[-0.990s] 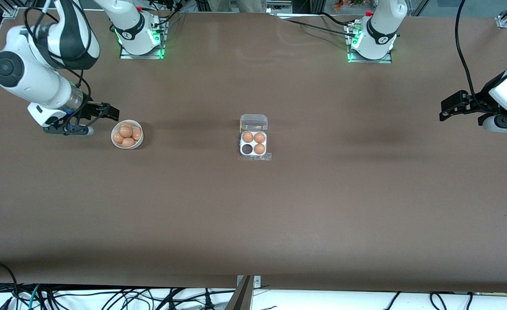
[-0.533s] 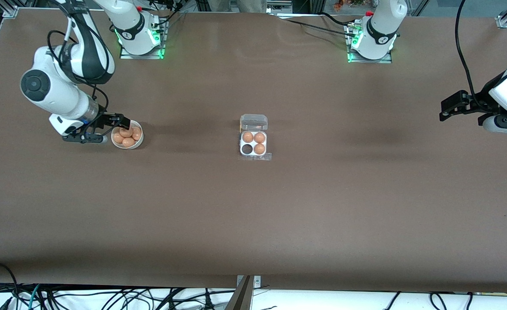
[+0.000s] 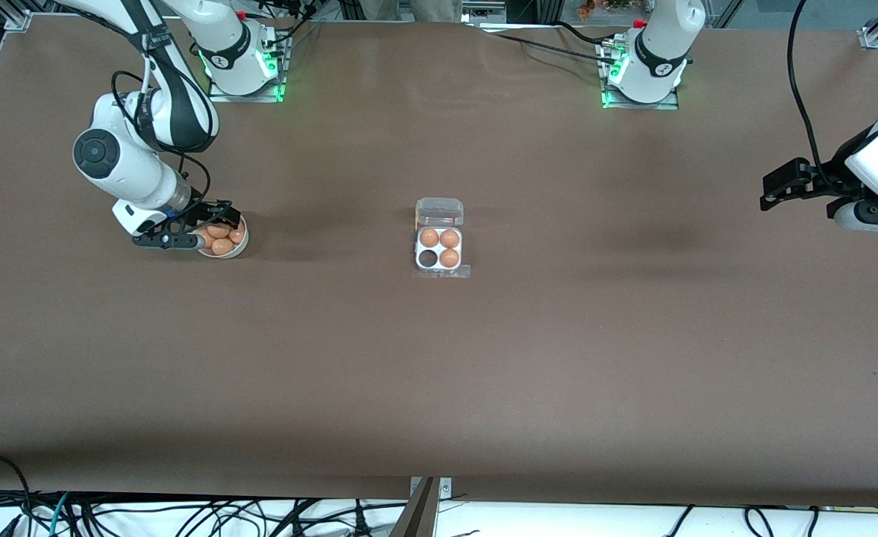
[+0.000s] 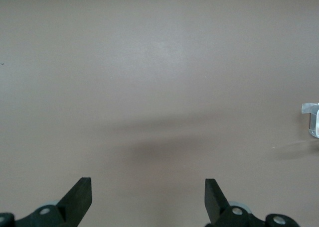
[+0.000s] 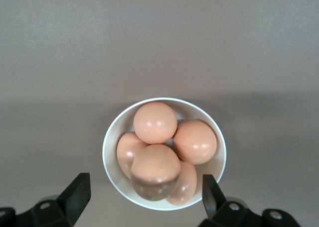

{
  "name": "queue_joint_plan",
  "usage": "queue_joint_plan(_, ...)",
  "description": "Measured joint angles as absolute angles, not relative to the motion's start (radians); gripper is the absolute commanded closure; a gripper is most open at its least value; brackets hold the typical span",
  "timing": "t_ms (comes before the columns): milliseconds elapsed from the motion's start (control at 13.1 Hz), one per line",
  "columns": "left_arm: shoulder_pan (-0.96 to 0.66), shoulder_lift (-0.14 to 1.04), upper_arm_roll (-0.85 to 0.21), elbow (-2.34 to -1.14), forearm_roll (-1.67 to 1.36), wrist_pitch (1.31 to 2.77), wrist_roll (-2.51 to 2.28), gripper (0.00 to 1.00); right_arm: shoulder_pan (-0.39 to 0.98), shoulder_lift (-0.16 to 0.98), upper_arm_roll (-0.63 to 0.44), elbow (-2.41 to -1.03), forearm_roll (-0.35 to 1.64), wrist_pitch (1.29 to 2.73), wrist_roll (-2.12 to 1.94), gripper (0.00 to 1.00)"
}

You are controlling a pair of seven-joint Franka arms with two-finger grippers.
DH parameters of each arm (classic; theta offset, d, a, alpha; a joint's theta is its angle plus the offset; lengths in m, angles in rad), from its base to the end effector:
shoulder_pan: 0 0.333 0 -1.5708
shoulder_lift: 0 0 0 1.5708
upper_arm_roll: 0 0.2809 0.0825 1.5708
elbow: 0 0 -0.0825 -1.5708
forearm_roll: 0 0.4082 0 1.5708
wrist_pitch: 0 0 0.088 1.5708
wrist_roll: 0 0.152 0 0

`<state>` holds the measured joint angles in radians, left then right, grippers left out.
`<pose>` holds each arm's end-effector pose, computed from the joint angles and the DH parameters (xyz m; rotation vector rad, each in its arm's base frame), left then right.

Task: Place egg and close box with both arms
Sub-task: 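Lower the right gripper and close it around one brown egg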

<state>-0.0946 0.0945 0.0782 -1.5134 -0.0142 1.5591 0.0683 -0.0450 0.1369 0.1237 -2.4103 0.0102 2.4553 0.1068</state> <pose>0.5999 -0.0136 0.5162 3.1298 -0.1326 -0.0757 0.4891 0.0414 0.1491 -3.1232 0.0573 0.1448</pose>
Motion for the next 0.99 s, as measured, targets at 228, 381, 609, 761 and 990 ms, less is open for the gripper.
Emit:
queue_joint_plan(228,-0.095,0.096,0.078,-1.513,-0.014,1.559,0.068,0.00,-0.045,0.150,0.125,-2.411,0.008,2.483,0.105,0.01)
queue_joint_plan(381,-0.095,0.097,0.078,-1.513,-0.014,1.559,0.068,0.00,-0.045,0.159,0.125,-2.412,-0.001,2.495,0.105,0.01)
queue_joint_plan(609,-0.095,0.099,0.078,-1.513,-0.014,1.559,0.068,0.00,-0.045,0.165,0.125,-2.412,-0.013,2.500,0.104,0.04)
queue_joint_plan(761,-0.095,0.099,0.078,-1.513,-0.014,1.559,0.068,0.00,-0.045,0.165,0.125,-2.413,-0.019,2.500,0.102,0.28)
queue_joint_plan(990,-0.095,0.099,0.078,-1.513,-0.014,1.559,0.068,0.00,-0.045,0.165,0.125,-2.415,-0.021,2.500,0.091,0.95)
